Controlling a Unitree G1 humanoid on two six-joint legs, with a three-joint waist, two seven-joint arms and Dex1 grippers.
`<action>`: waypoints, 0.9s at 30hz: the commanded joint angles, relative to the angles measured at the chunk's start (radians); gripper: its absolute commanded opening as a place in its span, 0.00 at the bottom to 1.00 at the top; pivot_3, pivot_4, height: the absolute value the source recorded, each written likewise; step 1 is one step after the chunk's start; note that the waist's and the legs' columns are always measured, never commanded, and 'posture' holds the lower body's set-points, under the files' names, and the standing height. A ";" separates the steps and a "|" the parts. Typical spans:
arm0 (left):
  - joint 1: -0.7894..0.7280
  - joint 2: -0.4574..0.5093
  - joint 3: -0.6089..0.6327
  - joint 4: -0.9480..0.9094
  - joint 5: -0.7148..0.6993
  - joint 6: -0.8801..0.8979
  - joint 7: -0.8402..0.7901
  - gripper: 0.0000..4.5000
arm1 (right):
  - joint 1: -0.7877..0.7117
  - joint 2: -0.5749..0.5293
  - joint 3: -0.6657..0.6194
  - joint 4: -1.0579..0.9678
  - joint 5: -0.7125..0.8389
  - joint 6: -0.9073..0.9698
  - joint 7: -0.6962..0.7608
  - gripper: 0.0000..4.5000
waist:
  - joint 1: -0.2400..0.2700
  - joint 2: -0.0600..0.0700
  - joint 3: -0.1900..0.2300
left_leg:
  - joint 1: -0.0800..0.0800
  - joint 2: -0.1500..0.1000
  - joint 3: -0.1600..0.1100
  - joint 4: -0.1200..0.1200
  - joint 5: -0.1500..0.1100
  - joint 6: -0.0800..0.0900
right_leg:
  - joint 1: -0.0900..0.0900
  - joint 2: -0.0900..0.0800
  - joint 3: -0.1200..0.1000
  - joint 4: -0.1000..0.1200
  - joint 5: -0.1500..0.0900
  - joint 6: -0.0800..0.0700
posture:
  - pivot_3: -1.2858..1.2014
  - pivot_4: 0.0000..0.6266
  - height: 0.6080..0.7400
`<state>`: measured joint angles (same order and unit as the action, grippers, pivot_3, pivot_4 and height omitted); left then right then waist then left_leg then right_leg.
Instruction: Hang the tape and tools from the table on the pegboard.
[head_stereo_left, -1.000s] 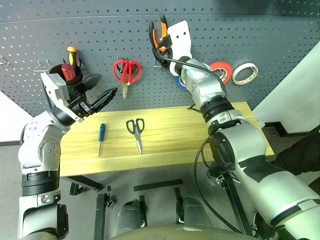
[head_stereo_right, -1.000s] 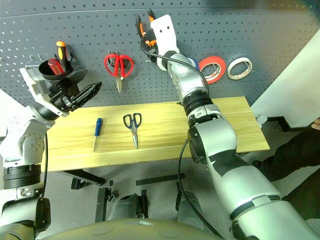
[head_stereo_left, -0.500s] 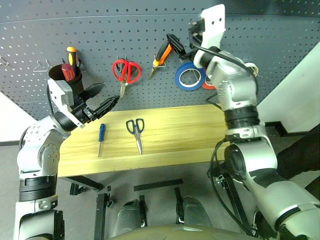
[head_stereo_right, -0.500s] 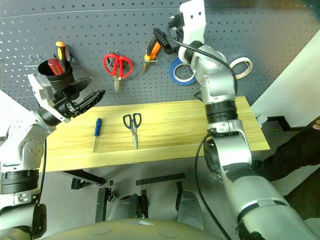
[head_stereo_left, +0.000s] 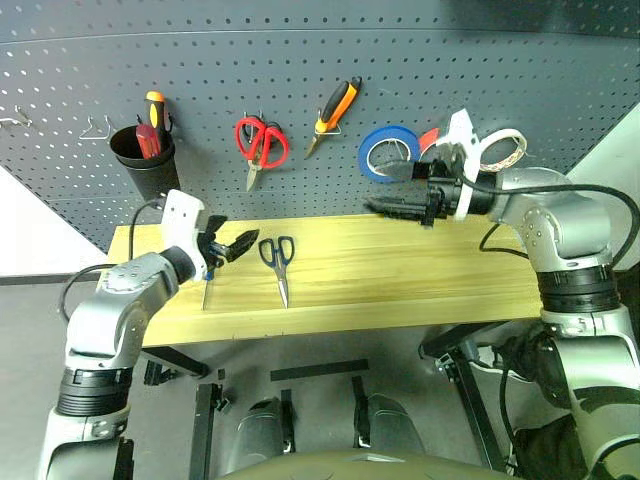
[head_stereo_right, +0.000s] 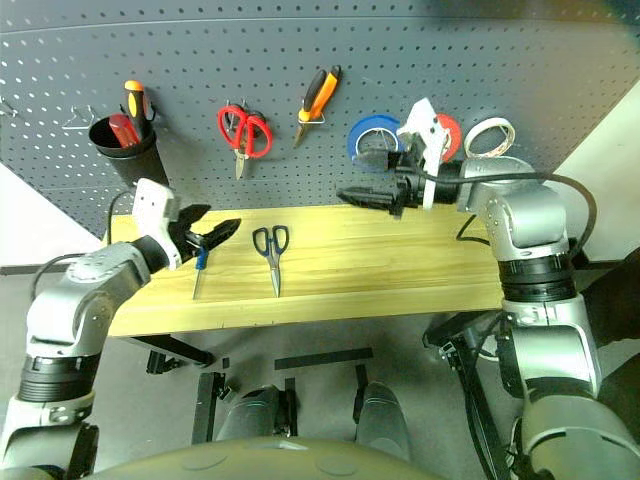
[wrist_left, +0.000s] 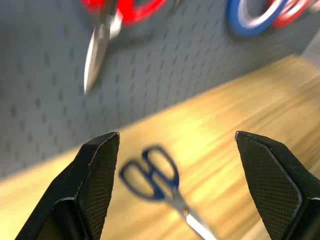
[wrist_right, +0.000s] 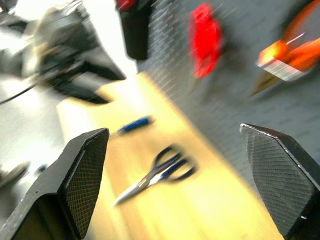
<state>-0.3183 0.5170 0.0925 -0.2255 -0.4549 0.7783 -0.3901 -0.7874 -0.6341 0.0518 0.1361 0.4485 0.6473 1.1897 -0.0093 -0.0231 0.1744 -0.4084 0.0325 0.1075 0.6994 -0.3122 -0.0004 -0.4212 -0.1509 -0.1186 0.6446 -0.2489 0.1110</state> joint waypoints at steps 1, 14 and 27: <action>-0.030 -0.051 -0.021 -0.003 0.043 0.087 0.102 0.87 | -0.001 -0.033 0.030 0.030 -0.003 -0.039 0.102 0.98 | 0.002 0.000 0.000 | 0.000 0.000 0.000 0.000 0.000 0.000 | 0.000 0.000 0.000 0.000 0.000 0.000 | 0.54 0.27 0.94; -0.117 -0.368 -0.084 0.219 0.229 0.169 0.423 0.87 | -0.043 0.008 0.114 0.356 -0.196 -0.361 0.173 0.98 | 0.022 0.002 0.024 | 0.001 0.000 -0.002 0.001 0.000 0.000 | 0.005 0.000 -0.001 -0.007 0.000 0.000 | 0.53 0.39 0.94; -0.185 -0.551 -0.072 0.370 0.301 0.143 0.538 0.87 | -0.106 0.001 0.096 0.497 -0.267 -0.462 0.172 0.98 | 0.022 0.005 0.092 | 0.002 0.000 -0.005 0.000 -0.001 0.001 | 0.009 0.000 -0.003 -0.012 0.000 0.000 | 0.52 0.52 0.94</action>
<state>-0.4925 -0.0223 0.0175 0.1349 -0.1728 0.9322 0.1321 -0.8700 -0.6345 0.1788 0.6278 0.1858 0.2089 1.3716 0.0123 -0.0181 0.2662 -0.4062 0.0329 0.1024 0.6998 -0.3130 0.0011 -0.4126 -0.1514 -0.1219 0.6326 -0.2488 0.1106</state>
